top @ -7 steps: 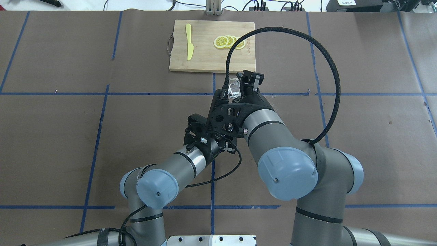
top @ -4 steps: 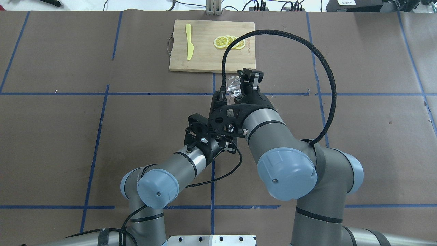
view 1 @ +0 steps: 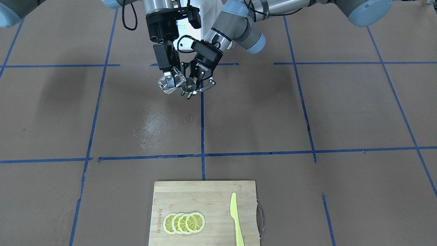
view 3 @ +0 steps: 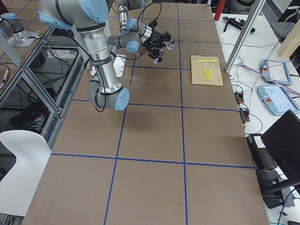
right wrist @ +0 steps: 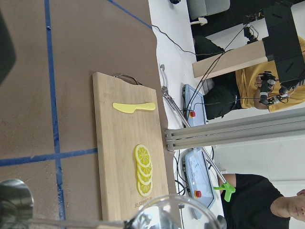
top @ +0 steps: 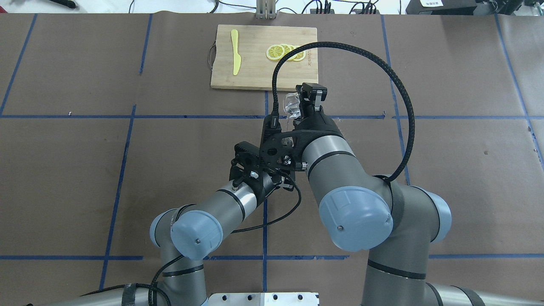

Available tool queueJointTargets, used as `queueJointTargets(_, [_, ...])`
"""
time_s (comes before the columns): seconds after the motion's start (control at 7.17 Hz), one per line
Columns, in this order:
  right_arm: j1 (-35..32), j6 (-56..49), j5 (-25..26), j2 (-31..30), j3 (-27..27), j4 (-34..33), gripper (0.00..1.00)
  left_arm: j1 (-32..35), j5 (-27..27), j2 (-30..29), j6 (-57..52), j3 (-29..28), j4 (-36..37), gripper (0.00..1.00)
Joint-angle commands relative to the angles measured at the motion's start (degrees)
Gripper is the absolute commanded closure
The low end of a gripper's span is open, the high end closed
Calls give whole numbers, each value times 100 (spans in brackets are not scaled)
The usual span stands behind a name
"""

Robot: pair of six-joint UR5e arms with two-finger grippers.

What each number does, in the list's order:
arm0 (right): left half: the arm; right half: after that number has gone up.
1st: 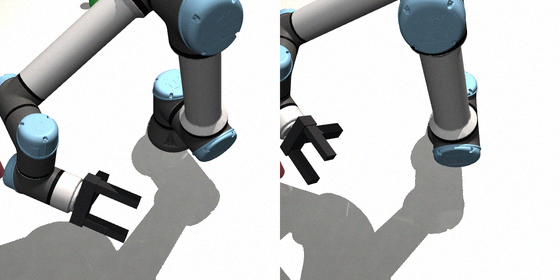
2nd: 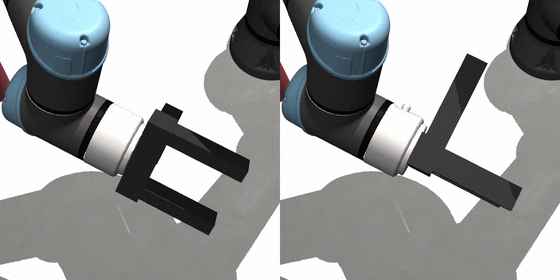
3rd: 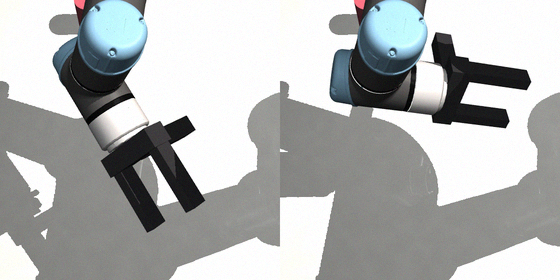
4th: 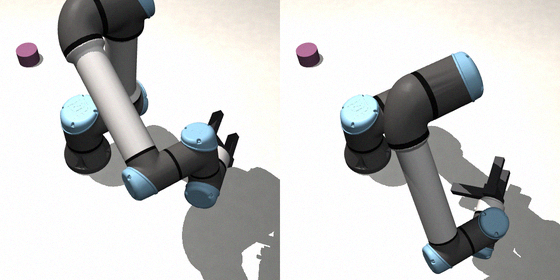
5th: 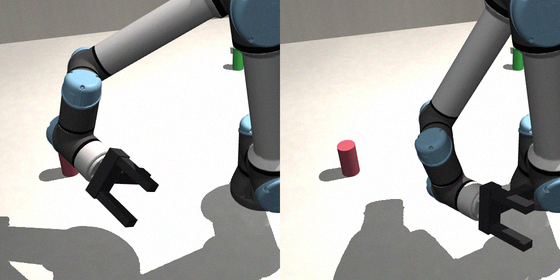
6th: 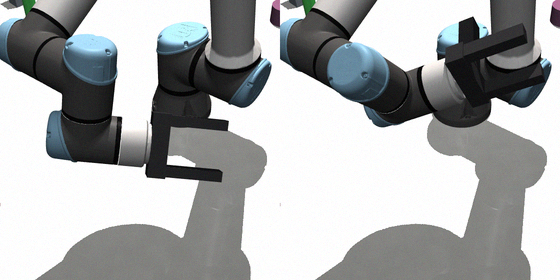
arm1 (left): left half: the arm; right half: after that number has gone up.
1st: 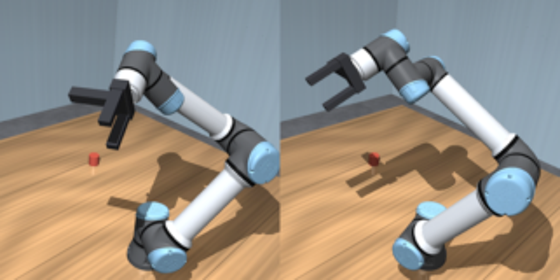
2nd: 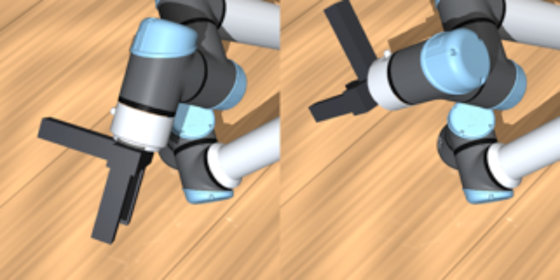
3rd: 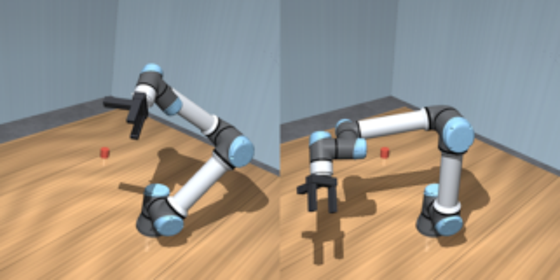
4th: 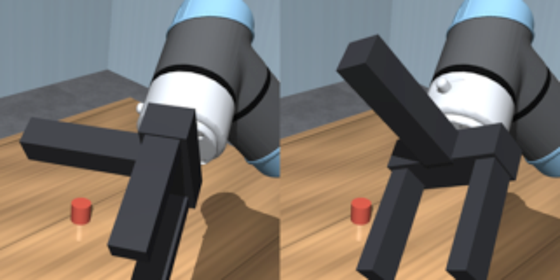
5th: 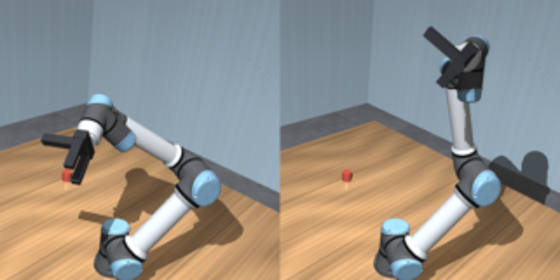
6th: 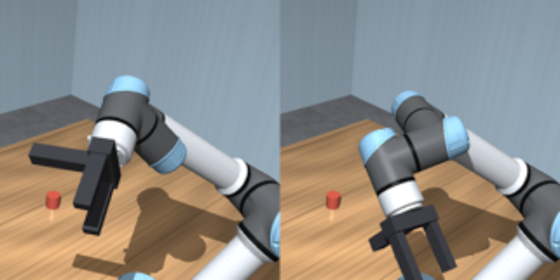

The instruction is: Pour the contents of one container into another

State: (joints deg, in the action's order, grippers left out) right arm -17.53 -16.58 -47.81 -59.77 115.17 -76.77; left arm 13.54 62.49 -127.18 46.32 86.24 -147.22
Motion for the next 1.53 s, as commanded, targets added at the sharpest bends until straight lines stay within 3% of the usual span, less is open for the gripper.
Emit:
queueJointTargets(0.0, [74,40,114,1,-3,12,100,0,0,0,0,-2,0,100])
queueJointTargets(0.7, [180,1259,115,-17,-3,100,100,0,0,0,0,51,0,100])
queueJointTargets(1.39, [-12,1664,123,-51,233,109,100,17,0,61,0,112,-87,100])
